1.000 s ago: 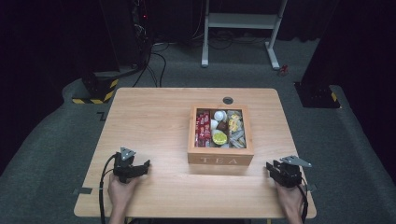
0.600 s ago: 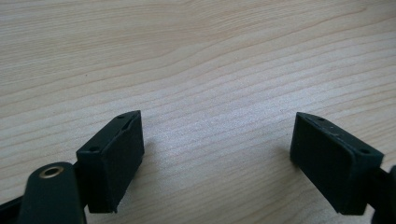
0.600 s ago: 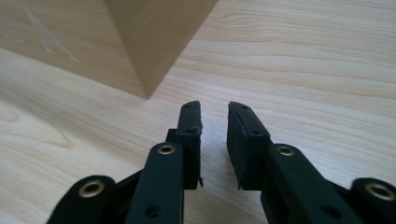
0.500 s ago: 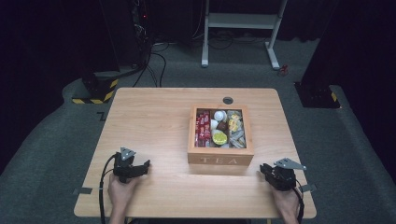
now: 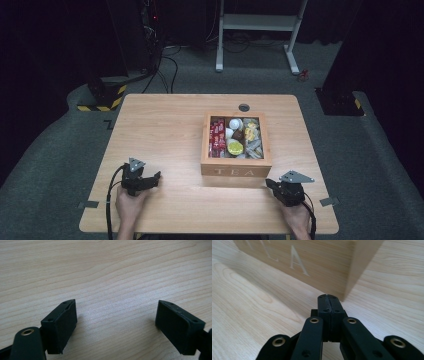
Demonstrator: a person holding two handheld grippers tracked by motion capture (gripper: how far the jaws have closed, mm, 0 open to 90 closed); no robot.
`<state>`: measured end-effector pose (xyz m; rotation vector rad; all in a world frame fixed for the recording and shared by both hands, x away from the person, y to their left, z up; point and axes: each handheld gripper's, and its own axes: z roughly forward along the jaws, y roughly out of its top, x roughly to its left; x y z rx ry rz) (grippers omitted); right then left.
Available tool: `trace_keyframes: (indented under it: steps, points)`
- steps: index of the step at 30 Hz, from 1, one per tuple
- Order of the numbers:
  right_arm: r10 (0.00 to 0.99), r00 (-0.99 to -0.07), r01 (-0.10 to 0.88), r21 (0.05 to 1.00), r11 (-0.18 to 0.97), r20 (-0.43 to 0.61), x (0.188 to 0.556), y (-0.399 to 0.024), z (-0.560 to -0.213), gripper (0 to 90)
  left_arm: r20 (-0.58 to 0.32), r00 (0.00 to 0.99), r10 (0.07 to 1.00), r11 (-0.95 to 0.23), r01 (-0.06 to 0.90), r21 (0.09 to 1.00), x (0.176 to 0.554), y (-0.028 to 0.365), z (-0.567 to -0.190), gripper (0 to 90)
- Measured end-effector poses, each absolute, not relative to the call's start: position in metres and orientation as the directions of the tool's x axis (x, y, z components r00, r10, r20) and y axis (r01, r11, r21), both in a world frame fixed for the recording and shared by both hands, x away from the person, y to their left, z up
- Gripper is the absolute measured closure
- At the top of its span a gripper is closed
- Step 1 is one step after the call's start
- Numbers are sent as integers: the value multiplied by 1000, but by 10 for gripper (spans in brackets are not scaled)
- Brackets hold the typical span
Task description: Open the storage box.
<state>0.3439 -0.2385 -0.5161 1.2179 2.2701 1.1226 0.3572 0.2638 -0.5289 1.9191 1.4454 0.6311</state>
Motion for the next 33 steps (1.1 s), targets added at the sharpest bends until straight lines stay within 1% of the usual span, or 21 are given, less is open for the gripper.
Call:
trace_keyframes:
  steps: [14,24,33]
  points:
    - [745,-661,514,774,370,83,352,-203,-512,899,-4,278,961,-185,650,737,357,264,-529,178]
    - [730,-676,509,783,359,104,363,-188,-509,900,-3,278,961,-185,650,737,357,264,-529,178]
    - [731,-672,505,794,338,117,369,-183,-505,900,-4,277,961,-184,650,737,357,264,-529,179]
